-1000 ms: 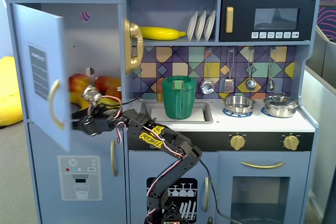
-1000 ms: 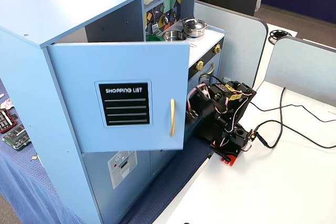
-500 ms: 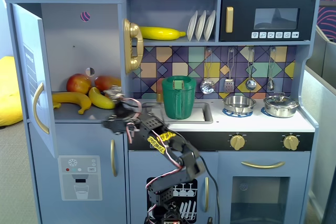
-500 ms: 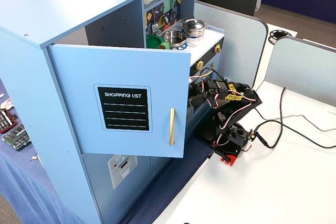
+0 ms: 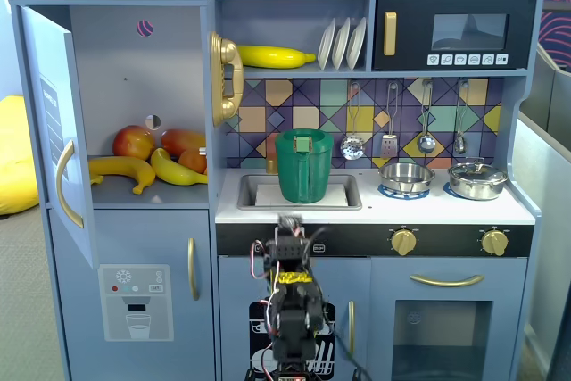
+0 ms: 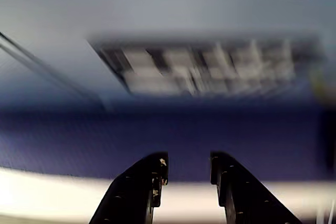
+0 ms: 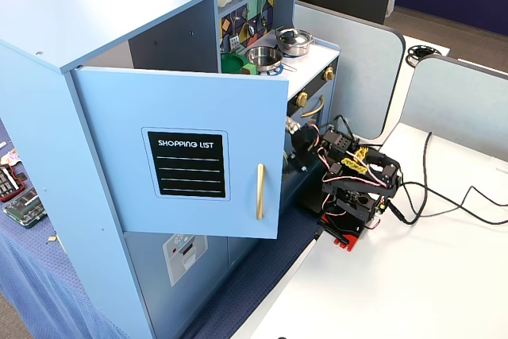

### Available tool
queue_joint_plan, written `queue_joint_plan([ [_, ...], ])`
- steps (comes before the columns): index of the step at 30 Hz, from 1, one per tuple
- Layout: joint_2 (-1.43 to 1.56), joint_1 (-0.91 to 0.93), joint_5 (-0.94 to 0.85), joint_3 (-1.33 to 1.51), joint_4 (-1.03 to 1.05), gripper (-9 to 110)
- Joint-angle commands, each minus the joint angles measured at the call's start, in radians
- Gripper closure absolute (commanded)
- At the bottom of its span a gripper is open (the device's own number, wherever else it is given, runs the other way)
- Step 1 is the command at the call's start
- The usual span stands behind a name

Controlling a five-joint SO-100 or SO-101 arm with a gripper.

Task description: Open the left cabinet door

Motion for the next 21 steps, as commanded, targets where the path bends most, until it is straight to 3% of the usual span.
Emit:
queue_joint_plan([
  [1,0.101,0.051,0.061,0.08,0.112,101],
  [8,0.229,0.08,0.092,0.207,0.284,101],
  [21,0.229,0.057,0.204,0.207,0.387,101],
])
